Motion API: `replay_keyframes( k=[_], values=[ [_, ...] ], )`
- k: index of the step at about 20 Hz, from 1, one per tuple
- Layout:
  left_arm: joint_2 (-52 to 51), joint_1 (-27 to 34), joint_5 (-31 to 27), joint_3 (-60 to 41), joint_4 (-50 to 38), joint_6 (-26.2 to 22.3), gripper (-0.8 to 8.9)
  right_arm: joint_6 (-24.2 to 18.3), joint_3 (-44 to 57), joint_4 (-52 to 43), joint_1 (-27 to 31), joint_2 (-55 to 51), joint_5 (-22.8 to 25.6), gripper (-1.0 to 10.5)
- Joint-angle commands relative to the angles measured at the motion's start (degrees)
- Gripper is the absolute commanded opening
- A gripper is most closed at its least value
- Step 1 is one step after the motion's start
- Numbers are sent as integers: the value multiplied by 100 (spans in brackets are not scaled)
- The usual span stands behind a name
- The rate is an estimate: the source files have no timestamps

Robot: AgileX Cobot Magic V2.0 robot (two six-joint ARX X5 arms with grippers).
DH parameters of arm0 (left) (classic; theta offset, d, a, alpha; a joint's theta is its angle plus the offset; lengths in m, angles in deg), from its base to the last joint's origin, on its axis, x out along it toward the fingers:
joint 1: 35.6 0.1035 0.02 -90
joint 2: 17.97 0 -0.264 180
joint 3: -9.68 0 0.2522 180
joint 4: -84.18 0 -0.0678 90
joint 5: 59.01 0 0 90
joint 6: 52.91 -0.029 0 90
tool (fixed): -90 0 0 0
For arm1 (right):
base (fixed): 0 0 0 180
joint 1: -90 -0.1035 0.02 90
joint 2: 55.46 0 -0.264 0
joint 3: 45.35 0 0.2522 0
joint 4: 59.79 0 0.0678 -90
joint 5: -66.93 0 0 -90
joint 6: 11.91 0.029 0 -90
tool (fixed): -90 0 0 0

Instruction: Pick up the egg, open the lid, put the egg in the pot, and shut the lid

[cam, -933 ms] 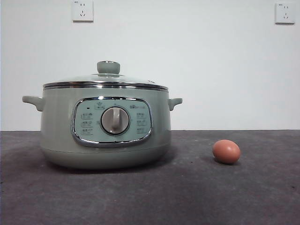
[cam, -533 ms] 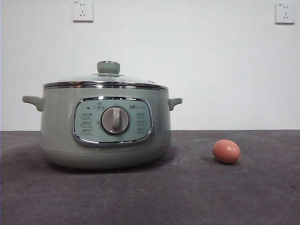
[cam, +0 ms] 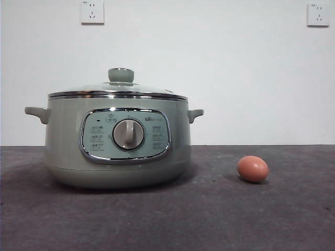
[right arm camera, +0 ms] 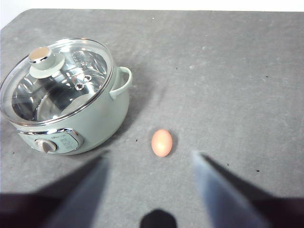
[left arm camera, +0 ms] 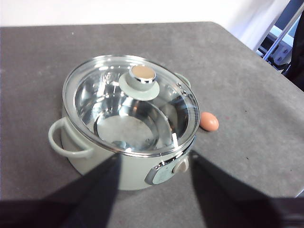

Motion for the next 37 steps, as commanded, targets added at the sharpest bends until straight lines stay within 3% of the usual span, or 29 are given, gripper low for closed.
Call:
replay_keyframes(
  k=[1,7,13,19,25,37],
  values=[
    [-9,11,35,-4,2,-50,700,-35,-28,-13,-2,0,-15,639],
    [210,2,20,133,-225,-52,689,-15,-28,-24,-2,87,-17,639],
    [1561,-457,-37,1338,-289,-170,689,-13,-28,-22,-4,431,-20,635],
    [3324,-1401,-920,2603,-286,-498,688,2,-28,-63,-9,715,-28,635],
    [4750,-1930,-1692,3318,-291,-785,688,4,-28,-61,-9,822,-39,632],
    [5796,-2240,-2205,3338,-358,-835,686,7,-28,-28,-9,861,-37,630]
  ],
)
